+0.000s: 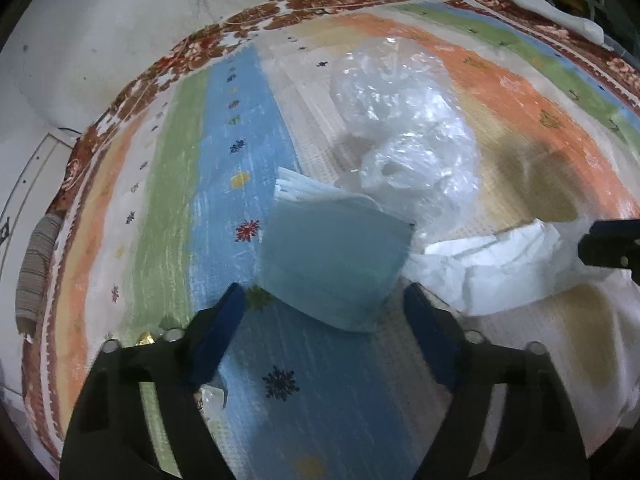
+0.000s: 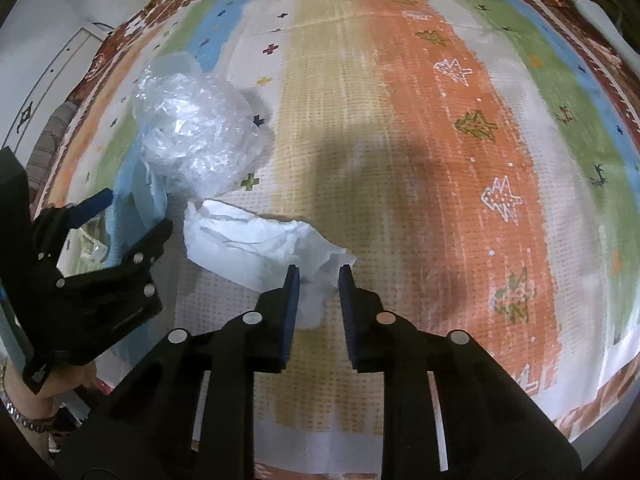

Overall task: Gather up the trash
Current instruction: 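Grasp the blue face mask with the left gripper, then grasp the white tissue with the right gripper while the left gripper holds the mask, then carry the mask and tissue in both grippers over the gold-rimmed bin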

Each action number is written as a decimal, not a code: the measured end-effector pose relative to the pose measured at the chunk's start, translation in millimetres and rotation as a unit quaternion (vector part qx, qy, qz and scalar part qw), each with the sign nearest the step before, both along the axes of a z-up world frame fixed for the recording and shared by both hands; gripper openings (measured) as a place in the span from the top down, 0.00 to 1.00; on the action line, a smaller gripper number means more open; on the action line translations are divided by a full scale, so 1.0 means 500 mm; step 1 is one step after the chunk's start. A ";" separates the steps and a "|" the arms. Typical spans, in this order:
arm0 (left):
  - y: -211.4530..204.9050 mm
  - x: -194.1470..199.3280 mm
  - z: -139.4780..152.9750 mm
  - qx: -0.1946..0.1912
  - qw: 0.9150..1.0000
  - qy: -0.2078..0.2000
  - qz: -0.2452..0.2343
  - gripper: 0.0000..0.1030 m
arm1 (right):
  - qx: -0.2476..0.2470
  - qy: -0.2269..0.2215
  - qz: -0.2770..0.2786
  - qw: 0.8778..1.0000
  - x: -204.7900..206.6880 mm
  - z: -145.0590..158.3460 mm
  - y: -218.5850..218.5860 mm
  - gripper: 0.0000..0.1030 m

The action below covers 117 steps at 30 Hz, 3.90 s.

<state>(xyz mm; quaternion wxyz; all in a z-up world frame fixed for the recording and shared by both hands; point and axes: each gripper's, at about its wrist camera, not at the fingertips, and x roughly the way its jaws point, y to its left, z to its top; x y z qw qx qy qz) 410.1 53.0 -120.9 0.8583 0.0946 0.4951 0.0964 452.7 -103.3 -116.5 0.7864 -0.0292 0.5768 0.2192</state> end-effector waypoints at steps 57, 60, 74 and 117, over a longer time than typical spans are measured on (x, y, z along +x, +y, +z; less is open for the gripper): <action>0.069 -0.195 0.173 -0.161 0.984 -0.055 0.052 0.92 | 0.026 0.014 -0.024 0.999 -0.020 0.021 -0.024 0.56; 0.057 -0.192 0.169 -0.158 0.985 -0.057 0.041 0.92 | 0.037 0.029 -0.028 0.999 -0.014 0.003 -0.015 0.56; -0.001 -0.220 0.194 -0.158 0.984 -0.078 -0.005 0.92 | 0.029 0.021 -0.013 0.999 -0.033 0.028 0.010 0.96; -0.027 -0.560 0.254 -0.303 0.942 -0.126 0.065 0.92 | 0.106 -0.173 0.119 0.972 -0.484 0.272 -0.091 1.00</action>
